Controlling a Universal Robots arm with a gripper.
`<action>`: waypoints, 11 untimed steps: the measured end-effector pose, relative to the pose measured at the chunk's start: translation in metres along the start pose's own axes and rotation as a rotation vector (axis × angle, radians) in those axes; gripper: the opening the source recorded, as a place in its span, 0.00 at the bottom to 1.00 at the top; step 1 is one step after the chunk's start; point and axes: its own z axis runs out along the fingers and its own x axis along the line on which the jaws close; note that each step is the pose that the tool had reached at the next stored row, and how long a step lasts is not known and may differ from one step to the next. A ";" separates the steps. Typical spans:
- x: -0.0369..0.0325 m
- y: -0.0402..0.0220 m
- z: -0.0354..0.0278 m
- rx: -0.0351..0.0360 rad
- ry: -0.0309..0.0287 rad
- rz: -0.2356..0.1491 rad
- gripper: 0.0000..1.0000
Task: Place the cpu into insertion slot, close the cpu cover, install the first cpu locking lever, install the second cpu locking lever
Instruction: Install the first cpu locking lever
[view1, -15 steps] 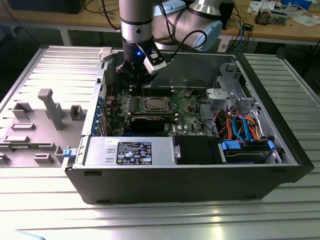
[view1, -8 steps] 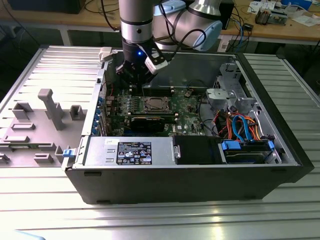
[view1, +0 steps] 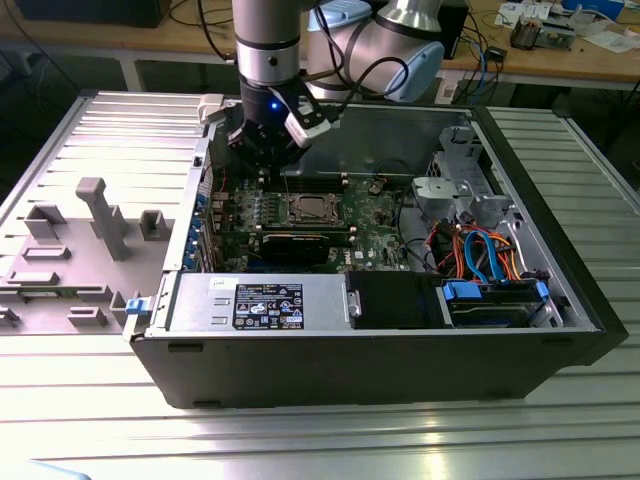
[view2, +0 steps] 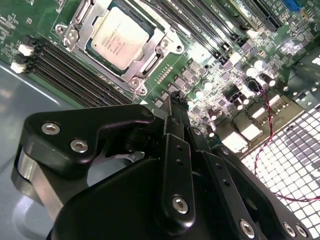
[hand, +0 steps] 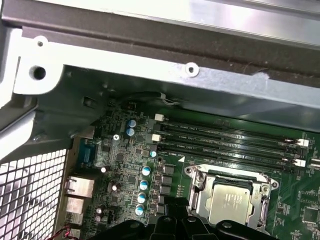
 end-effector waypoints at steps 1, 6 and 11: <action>0.0000 0.0002 -0.0001 0.0002 -0.0002 0.001 0.11; -0.0008 0.0046 -0.0012 0.0009 -0.0020 0.001 0.11; -0.0022 0.0127 -0.0031 0.0038 -0.0031 0.012 0.11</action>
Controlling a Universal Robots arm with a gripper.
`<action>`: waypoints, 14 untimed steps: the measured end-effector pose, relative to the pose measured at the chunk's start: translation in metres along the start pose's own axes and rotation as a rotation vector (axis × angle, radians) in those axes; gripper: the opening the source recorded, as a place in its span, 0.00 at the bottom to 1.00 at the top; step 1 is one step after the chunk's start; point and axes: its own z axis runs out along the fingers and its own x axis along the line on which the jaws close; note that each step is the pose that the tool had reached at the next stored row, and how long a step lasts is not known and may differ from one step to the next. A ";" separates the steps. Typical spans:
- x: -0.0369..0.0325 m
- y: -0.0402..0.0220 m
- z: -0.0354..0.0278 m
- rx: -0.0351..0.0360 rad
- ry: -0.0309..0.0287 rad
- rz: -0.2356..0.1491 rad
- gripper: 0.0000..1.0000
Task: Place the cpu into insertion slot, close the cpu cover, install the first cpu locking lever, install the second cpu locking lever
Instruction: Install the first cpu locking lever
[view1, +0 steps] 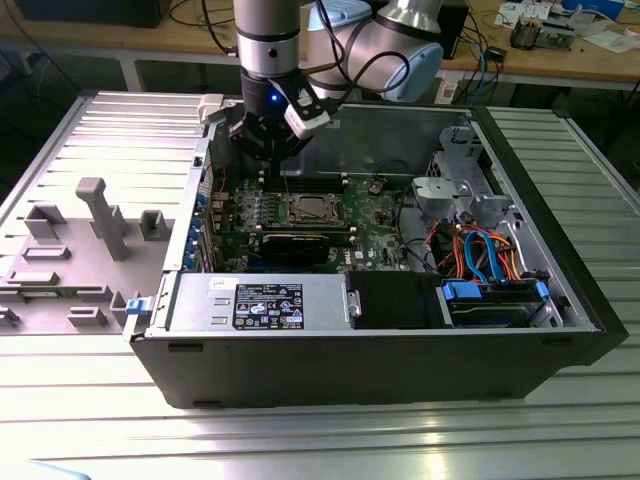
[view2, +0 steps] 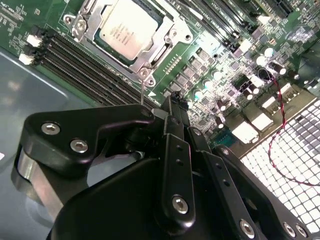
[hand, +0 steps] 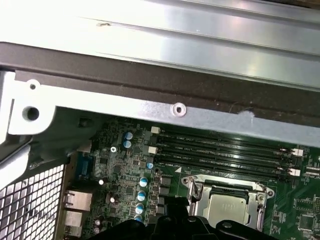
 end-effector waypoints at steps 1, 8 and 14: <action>-0.0001 0.0006 0.0000 -0.0002 -0.0004 0.003 0.11; -0.0006 0.0038 -0.0009 0.0001 -0.0005 0.005 0.11; -0.0012 0.0070 -0.0053 0.0043 -0.0125 0.007 0.11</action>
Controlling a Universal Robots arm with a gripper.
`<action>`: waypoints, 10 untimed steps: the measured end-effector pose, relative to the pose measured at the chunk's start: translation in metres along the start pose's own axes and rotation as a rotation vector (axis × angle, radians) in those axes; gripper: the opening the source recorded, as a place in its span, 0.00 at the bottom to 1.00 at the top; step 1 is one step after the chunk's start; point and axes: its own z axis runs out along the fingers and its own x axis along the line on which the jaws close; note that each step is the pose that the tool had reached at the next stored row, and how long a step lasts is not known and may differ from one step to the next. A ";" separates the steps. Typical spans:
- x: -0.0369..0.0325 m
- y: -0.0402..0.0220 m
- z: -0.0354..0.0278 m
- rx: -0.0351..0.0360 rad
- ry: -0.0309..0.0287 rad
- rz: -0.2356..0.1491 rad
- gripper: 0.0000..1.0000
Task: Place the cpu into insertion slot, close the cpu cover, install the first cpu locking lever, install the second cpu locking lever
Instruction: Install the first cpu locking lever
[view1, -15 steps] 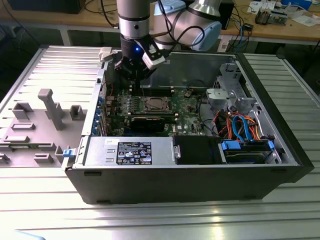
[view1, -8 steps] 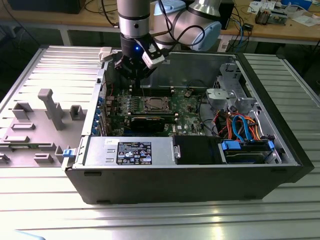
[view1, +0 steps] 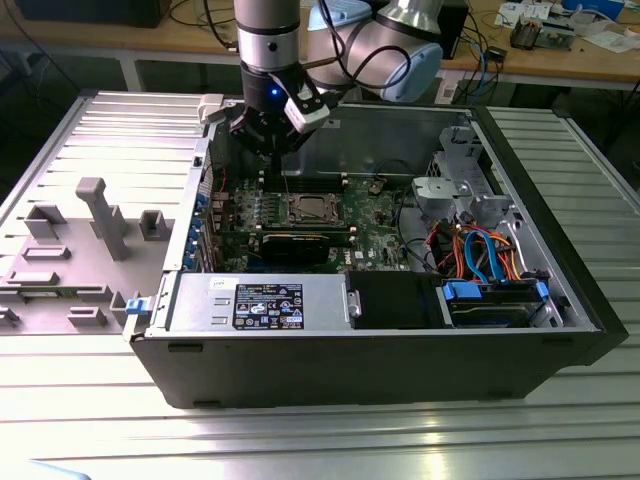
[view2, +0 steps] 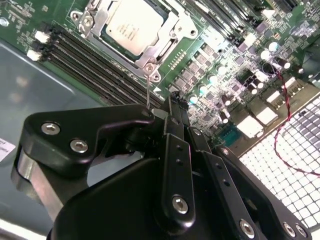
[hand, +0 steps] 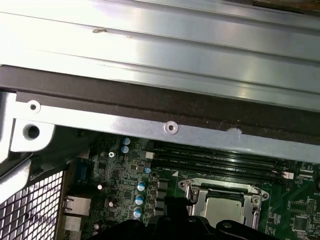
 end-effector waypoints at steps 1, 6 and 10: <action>-0.0001 0.0005 -0.0001 0.0009 -0.0023 0.002 0.11; -0.0017 0.0011 -0.0001 0.0025 -0.0060 0.020 0.11; -0.0042 0.0007 0.0001 0.0036 -0.0056 0.037 0.11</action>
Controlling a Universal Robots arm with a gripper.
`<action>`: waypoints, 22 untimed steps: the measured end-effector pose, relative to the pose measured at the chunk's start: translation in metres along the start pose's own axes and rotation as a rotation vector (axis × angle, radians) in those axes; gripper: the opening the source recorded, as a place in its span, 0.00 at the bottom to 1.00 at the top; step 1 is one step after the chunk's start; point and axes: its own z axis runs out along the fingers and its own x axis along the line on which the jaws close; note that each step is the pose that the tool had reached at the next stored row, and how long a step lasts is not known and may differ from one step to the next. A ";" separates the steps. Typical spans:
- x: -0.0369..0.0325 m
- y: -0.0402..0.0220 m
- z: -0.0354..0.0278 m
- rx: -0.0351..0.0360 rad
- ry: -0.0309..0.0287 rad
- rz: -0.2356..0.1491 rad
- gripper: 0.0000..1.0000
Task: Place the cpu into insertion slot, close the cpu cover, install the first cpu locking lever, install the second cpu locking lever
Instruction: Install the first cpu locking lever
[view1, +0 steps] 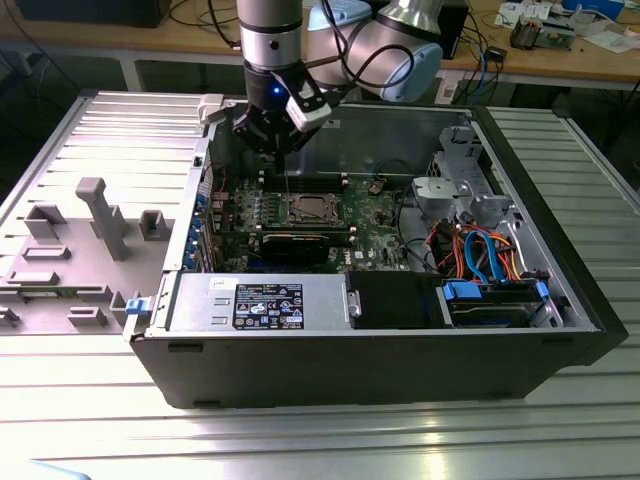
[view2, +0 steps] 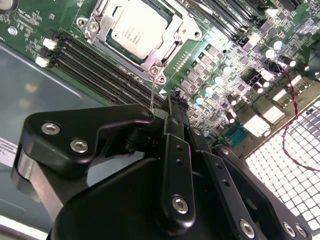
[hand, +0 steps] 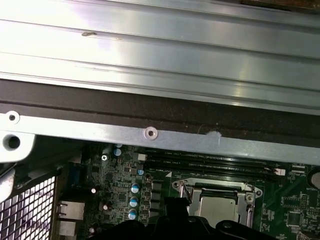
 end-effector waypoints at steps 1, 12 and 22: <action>-0.0001 0.0000 0.0000 0.0001 0.0000 0.002 0.11; -0.0029 -0.0003 0.0002 0.0001 0.0000 0.002 0.11; -0.0117 -0.0013 0.0006 0.0001 -0.0001 0.002 0.11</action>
